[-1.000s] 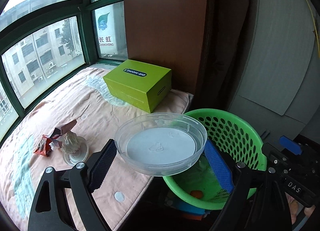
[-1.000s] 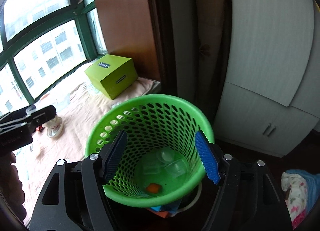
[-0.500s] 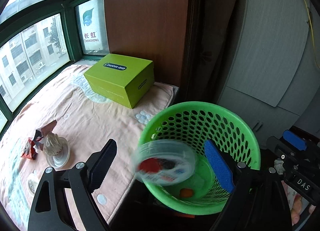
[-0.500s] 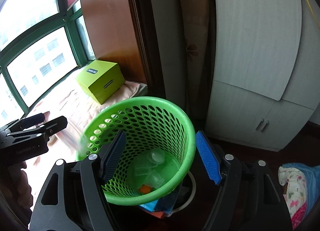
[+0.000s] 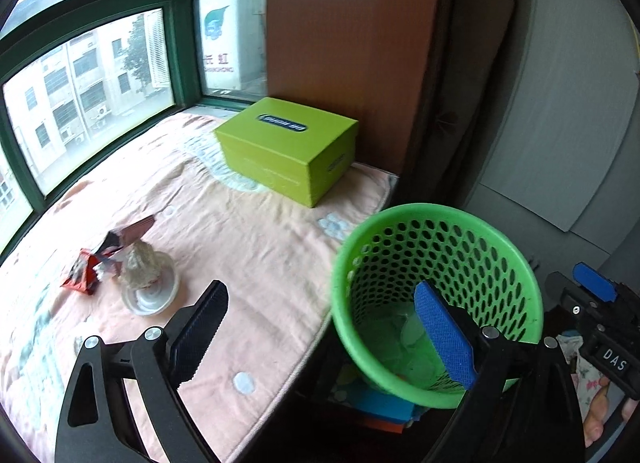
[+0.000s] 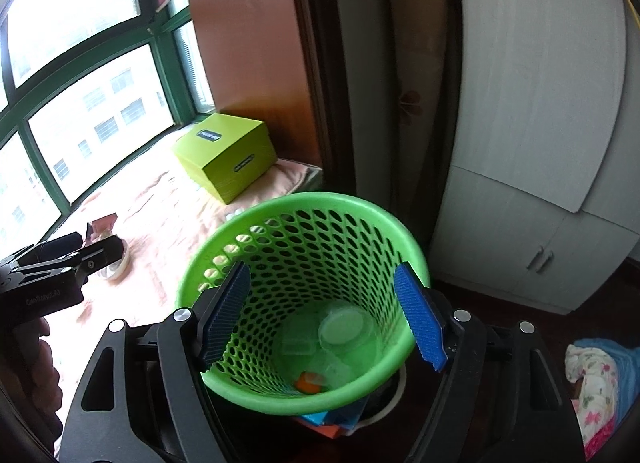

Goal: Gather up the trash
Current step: 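Move both tools back over the table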

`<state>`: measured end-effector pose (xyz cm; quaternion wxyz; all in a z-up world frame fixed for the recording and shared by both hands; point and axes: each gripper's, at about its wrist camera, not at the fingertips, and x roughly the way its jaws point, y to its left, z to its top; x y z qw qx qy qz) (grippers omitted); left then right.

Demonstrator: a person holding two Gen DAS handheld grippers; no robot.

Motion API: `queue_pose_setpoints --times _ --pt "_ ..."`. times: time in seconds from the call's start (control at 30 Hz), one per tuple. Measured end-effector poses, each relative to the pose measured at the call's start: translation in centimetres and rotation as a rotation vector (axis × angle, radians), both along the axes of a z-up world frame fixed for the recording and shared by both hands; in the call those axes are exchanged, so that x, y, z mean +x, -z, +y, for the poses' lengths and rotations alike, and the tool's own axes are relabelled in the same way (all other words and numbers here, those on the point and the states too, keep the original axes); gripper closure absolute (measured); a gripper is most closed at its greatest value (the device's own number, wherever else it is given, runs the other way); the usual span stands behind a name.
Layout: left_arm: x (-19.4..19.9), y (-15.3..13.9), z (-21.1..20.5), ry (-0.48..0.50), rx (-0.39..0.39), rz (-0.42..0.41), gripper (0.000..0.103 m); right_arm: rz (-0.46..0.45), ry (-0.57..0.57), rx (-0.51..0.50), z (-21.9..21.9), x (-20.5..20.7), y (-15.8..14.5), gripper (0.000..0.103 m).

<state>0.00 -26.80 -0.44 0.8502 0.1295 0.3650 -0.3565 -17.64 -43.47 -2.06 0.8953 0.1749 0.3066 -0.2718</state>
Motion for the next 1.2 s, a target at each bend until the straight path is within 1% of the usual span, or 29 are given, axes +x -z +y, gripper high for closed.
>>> queue_pose_setpoints --times 0.27,0.47,0.63,0.77,0.83,1.0,1.2 --pt "2.9 0.1 5.2 -0.135 0.004 -0.006 0.012 -0.013 -0.080 -0.001 1.9 2.5 -0.6 0.025" --pt "5.4 0.8 9.7 -0.250 0.024 -0.004 0.012 -0.019 -0.145 -0.008 3.5 4.6 -1.0 0.023" --pt "7.9 1.8 13.5 -0.341 0.044 0.009 0.011 -0.017 -0.203 -0.007 4.9 6.7 -1.2 0.023" --pt "10.0 3.0 16.5 -0.403 0.055 0.042 0.011 -0.012 -0.243 -0.014 6.1 8.2 -1.3 0.023" --pt "10.9 3.7 17.8 -0.430 0.073 0.050 0.011 -0.014 -0.262 -0.012 6.7 9.0 -1.3 0.023" --pt "12.4 5.7 19.9 -0.456 0.105 0.078 0.011 -0.007 -0.309 -0.003 8.1 10.7 -1.0 0.022" --pt "13.4 8.1 21.2 -0.465 0.119 0.123 0.011 0.010 -0.374 0.012 10.1 13.0 -0.3 0.021"
